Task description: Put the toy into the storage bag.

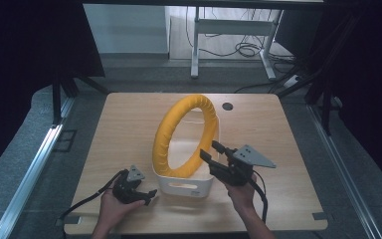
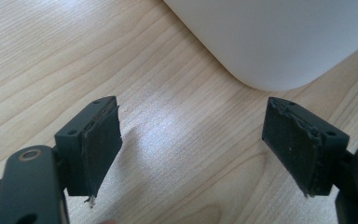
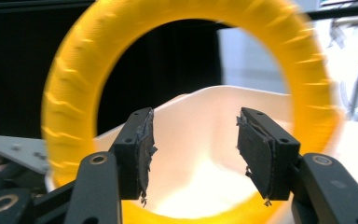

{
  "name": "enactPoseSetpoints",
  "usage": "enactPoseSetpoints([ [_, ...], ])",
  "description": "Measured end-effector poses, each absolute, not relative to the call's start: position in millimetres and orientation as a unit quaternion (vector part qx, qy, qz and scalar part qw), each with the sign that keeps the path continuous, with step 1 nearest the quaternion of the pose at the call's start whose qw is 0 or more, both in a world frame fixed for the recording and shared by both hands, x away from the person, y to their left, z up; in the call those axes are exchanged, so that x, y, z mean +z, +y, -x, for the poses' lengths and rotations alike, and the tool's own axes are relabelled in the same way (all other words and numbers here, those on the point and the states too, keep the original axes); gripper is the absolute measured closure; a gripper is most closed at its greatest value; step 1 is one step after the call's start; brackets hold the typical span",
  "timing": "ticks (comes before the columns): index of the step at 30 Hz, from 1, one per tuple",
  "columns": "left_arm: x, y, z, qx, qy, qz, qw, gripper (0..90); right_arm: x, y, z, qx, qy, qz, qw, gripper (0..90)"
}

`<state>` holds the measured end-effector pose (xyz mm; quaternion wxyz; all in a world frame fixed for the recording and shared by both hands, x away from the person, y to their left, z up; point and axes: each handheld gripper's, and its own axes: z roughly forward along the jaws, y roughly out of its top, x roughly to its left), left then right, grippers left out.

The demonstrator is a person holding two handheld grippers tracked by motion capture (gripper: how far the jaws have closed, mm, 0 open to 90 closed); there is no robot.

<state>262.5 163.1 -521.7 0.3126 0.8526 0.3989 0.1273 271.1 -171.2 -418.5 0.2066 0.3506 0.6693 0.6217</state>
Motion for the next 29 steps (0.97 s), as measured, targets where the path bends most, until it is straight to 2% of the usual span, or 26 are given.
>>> enactPoseSetpoints([
  [15, -523.0, 162.2, -262.8, 0.128, 0.398, -0.853, 0.311, 19.6, -445.5, -249.2, -276.7, 0.592, 0.661, -0.401, 0.226, 46.9],
  [29, -522.5, 162.6, -262.8, 0.128, 0.398, -0.853, 0.312, 19.7, -459.5, -264.9, -282.4, 0.570, 0.666, -0.422, 0.231, 46.0],
])
